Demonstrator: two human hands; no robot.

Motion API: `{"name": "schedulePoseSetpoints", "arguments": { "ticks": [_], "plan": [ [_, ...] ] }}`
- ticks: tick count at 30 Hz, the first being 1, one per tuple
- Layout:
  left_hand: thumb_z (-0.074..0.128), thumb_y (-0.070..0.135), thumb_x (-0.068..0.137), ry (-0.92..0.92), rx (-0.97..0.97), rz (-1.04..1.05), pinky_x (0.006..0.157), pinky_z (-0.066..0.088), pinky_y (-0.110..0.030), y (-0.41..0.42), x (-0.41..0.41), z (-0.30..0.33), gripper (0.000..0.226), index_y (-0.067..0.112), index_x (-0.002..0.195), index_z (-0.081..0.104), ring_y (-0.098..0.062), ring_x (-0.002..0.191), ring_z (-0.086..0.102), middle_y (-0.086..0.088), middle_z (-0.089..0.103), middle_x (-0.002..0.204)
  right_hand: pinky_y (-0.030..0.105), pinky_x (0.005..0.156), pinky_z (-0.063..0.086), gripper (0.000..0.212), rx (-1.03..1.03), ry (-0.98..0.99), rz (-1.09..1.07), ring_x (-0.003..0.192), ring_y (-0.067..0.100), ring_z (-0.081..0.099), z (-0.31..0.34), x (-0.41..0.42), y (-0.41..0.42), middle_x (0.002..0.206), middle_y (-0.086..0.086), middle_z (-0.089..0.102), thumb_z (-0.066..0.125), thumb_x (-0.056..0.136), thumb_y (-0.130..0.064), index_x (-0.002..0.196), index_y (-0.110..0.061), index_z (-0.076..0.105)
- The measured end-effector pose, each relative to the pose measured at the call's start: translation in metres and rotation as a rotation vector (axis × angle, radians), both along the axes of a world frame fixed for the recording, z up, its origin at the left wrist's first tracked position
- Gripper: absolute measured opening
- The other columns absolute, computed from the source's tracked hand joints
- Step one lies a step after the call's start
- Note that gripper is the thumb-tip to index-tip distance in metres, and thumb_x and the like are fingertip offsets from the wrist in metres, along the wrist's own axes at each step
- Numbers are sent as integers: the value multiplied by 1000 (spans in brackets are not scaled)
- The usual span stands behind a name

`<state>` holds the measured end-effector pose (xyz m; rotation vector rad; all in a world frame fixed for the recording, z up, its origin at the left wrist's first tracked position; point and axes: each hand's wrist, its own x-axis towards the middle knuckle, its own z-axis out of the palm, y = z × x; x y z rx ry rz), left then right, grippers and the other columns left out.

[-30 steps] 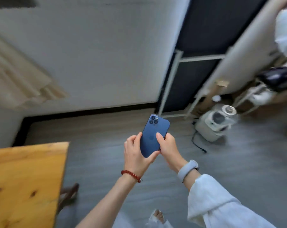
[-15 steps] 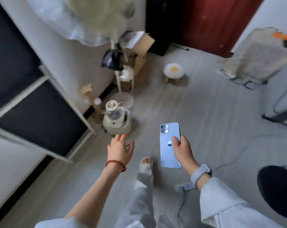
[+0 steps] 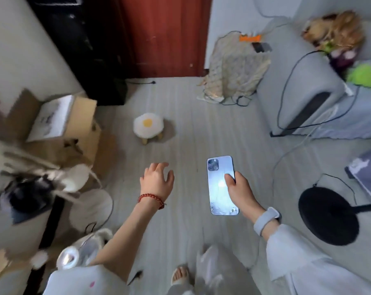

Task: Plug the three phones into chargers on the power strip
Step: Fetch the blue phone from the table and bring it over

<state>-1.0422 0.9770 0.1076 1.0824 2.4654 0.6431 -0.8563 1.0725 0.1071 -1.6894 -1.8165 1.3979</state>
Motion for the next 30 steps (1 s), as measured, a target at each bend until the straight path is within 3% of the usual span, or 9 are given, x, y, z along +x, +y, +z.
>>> {"name": "schedulePoseSetpoints", "arguments": {
  "ticks": [7, 17, 23, 27, 30],
  "plan": [
    [48, 25, 89, -35, 55, -200, 98, 37, -43, 227, -24, -7, 35, 13, 121, 53, -31, 121, 44, -11, 52, 127, 30, 50, 26, 28, -18, 27, -150, 59, 21, 34, -6, -20, 189, 65, 4, 37, 37, 93, -15, 65, -14, 30],
    [48, 22, 89, -106, 76, -213, 102, 39, -46, 506, -78, 16, 35, 10, 120, 54, -29, 119, 49, -12, 52, 127, 28, 49, 28, 29, -76, 38, -178, 54, 15, 36, 22, -80, 473, 63, 0, 38, 35, 95, -19, 65, -19, 33],
    [47, 22, 89, -123, 21, -203, 101, 40, -46, 642, -135, -3, 34, 10, 121, 53, -28, 118, 50, -11, 51, 128, 27, 49, 29, 10, -154, 35, -154, 56, 16, 40, 10, -130, 615, 66, 2, 43, 37, 91, -13, 85, -9, 43],
    [47, 22, 89, -126, 45, -201, 100, 42, -46, 762, -181, -16, 34, 10, 120, 54, -28, 115, 52, -12, 52, 127, 27, 50, 26, 9, -160, 17, -149, 55, 16, 37, -2, -176, 731, 66, 3, 42, 35, 91, -9, 85, -9, 42],
    [46, 22, 89, -149, 18, -219, 100, 41, -46, 850, -212, -16, 35, 10, 121, 53, -28, 116, 50, -13, 52, 127, 29, 56, 30, 11, -165, -10, -147, 64, 19, 44, -7, -208, 816, 79, 7, 51, 36, 92, -10, 92, -7, 46]
  ]
}}
